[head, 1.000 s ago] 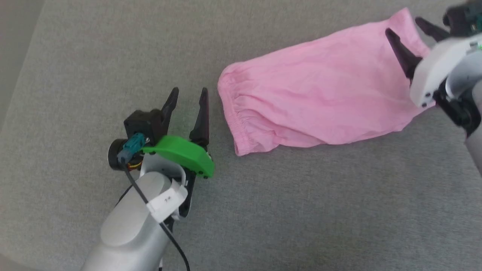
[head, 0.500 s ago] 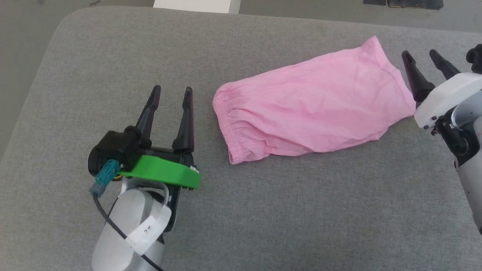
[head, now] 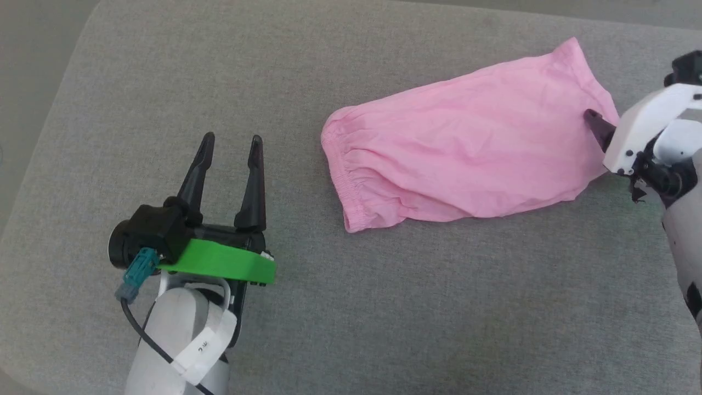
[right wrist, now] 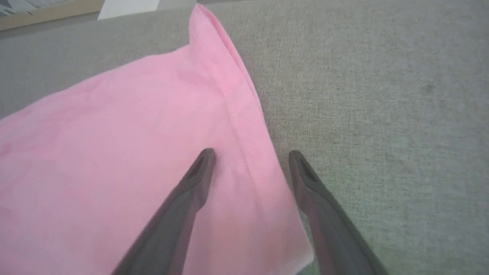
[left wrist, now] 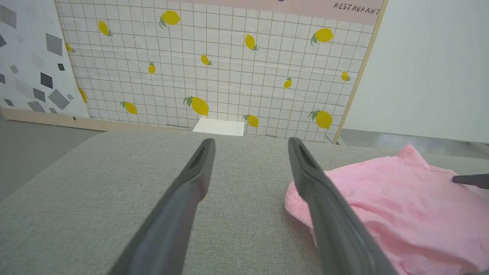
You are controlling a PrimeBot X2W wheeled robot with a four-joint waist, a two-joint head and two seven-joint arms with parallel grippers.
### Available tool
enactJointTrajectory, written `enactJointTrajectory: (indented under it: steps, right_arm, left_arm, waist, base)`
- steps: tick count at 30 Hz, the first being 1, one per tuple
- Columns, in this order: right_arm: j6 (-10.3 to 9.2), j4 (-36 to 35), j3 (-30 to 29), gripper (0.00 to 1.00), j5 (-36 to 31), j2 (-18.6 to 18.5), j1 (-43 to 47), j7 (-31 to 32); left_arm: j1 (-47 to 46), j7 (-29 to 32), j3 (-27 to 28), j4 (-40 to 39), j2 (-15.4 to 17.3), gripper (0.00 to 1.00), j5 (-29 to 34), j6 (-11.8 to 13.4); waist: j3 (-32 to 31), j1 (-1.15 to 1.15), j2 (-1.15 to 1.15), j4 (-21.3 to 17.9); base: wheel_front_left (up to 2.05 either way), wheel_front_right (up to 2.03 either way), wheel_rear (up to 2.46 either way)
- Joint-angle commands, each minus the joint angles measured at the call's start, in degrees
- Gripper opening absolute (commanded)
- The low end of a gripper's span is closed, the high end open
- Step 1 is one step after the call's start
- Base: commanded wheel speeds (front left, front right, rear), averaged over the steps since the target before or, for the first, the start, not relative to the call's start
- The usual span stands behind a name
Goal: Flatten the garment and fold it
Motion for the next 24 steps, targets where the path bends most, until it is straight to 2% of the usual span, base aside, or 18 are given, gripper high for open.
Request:
enactJointTrajectory:
  steps: [1, 9, 10, 11, 12, 13, 14, 18, 24]
  right_arm:
    - [-0.08, 1.5, -0.3, 1.0, -1.7, 0.4, -1.9, 1.9]
    - [-0.08, 7.9, 0.3, 1.0, -9.8, 2.2, -7.6, 13.6]
    - [-0.08, 8.0, 0.3, 0.96, -9.9, 2.6, -7.9, 14.6]
    - [-0.08, 8.1, 0.3, 0.49, -9.9, 3.2, -8.2, 15.5]
    - [-0.08, 7.9, 0.4, 0.4, -9.9, 3.6, -8.4, 16.2]
    - [-0.08, 7.6, 0.4, 0.1, -9.8, 4.1, -8.4, 16.7]
    - [-0.08, 7.3, 0.5, 0.0, -9.6, 4.4, -8.4, 17.0]
    - [-0.08, 5.8, 0.7, 0.0, -8.5, 4.7, -7.4, 18.2]
    - [-0.08, 0.9, 0.6, 0.0, -6.2, 3.0, -4.1, 16.5]
  left_arm:
    - [0.9, -0.2, 0.1, -0.3, -0.3, 1.0, -0.4, -0.4]
    - [1.0, -0.2, -0.3, -1.3, -0.3, 1.0, -1.7, -0.2]
    - [1.0, -0.2, -0.4, -1.4, -0.3, 1.0, -1.8, -0.1]
    - [0.9, -0.2, -0.4, -1.5, -0.3, 1.0, -1.9, 0.0]
    - [0.9, -0.2, -0.4, -1.6, -0.3, 1.0, -1.9, 0.1]
    - [0.8, -0.2, -0.3, -1.6, -0.3, 1.0, -2.0, 0.2]
    - [0.7, -0.2, -0.3, -1.7, -0.3, 1.0, -2.0, 0.3]
    - [0.6, -0.2, -0.3, -1.6, -0.3, 1.0, -2.1, 0.6]
    - [1.1, -0.2, -0.1, -1.0, -0.3, 1.0, -2.0, 0.8]
  waist:
    - [0.7, 0.0, 0.0, 0.5]
    - [2.0, 0.0, 0.0, 1.3]
    - [2.1, 0.0, 0.0, 1.3]
    - [2.2, 0.0, 0.0, 1.4]
    - [2.3, 0.0, 0.0, 1.4]
    - [2.5, 0.0, 0.0, 1.4]
    - [2.5, 0.0, 0.0, 1.5]
    - [2.6, 0.0, 0.0, 1.5]
    - [1.4, 0.0, 0.0, 0.8]
  base:
    - [0.0, 0.0, 0.0]
    - [0.0, 0.0, 0.0]
    - [0.0, 0.0, 0.0]
    - [0.0, 0.0, 0.0]
    - [0.0, 0.0, 0.0]
    - [0.0, 0.0, 0.0]
    - [0.0, 0.0, 0.0]
    - [0.0, 0.0, 0.0]
    - [0.0, 0.0, 0.0]
